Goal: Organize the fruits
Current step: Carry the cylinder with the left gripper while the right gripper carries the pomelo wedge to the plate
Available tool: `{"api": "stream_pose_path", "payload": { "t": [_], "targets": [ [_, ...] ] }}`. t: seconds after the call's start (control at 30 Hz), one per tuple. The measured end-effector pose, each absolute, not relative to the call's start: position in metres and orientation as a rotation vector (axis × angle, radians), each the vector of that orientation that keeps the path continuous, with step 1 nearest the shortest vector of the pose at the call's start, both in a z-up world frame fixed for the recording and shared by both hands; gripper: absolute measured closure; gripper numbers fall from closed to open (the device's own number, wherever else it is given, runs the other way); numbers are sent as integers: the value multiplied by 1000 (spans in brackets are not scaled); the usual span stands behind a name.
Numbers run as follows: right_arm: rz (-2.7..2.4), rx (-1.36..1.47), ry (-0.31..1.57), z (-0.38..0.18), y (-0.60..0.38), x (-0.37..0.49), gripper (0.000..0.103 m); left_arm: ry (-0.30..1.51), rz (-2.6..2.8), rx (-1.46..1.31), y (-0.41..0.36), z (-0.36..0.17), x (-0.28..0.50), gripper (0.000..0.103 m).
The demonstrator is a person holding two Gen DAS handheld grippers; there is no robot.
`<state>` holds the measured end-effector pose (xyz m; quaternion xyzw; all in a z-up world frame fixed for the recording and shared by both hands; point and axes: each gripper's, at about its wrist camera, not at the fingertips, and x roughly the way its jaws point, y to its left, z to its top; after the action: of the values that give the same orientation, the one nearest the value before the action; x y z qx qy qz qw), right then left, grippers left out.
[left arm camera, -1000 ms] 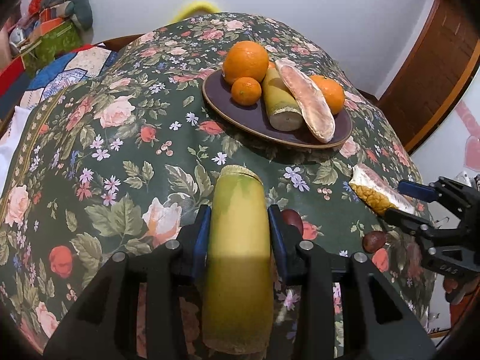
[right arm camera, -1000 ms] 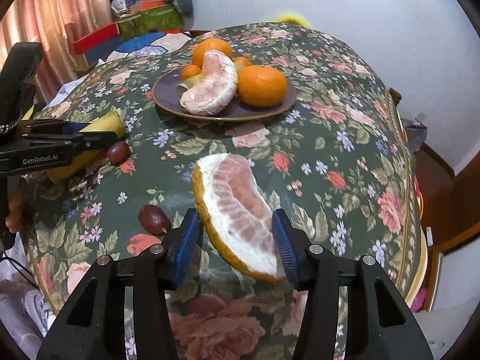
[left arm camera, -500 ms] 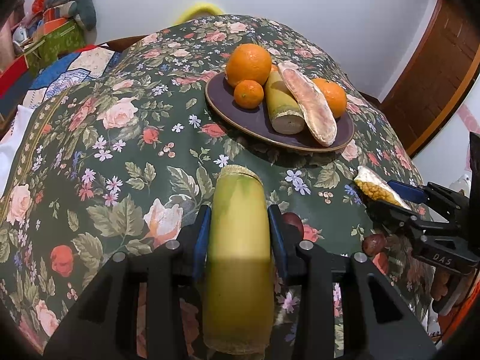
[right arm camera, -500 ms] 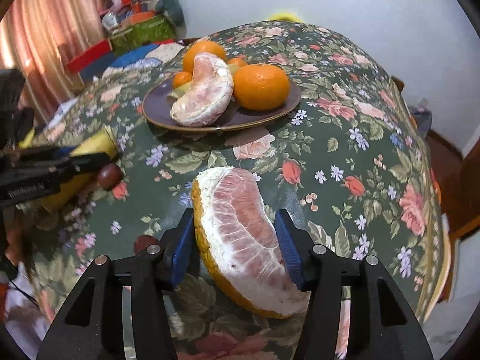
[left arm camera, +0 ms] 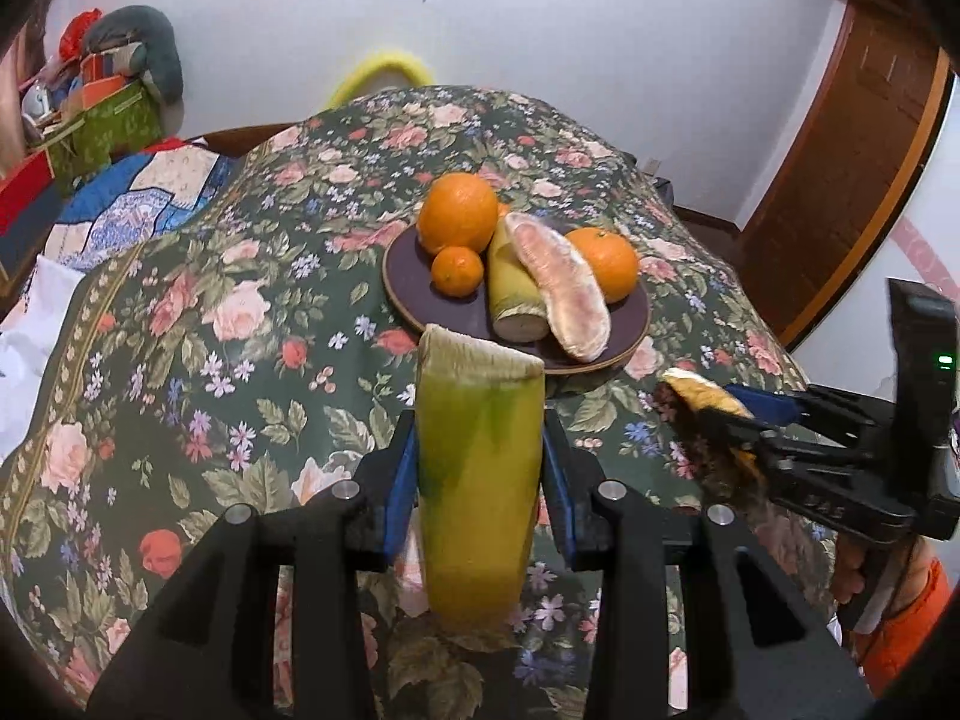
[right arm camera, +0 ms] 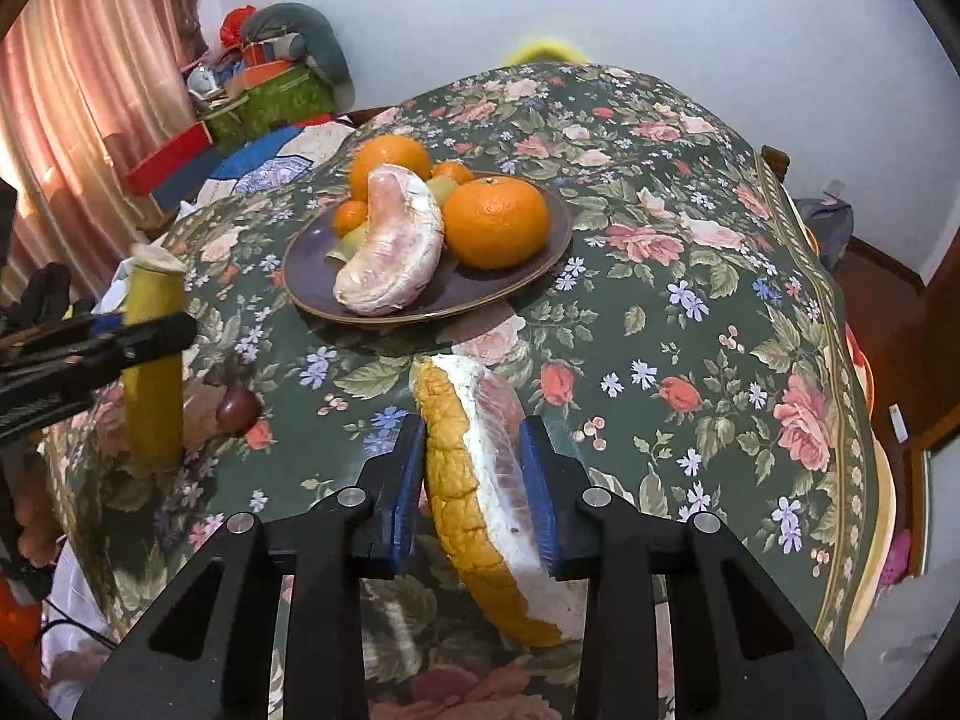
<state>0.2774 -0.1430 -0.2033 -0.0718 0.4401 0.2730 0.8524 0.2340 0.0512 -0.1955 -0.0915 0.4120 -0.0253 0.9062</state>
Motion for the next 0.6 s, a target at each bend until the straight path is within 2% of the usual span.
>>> {"api": "stream_pose_path", "payload": {
  "t": [0.13,0.23,0.37,0.6],
  "targets": [
    [574,-173,958,-214,-136,286,63,841,-61,-183,48,-191,237,65],
    [570,-164,955,-218,-136,290,62,831,-59,-180,48,-186,239,65],
    [556,-126,938,-214,-141,290,65,821,-57,-182,49,-181,242,65],
    [556,-57,873,-189,-152,287,77,782,-60,-179,49,-166,249,65]
  ]
}}
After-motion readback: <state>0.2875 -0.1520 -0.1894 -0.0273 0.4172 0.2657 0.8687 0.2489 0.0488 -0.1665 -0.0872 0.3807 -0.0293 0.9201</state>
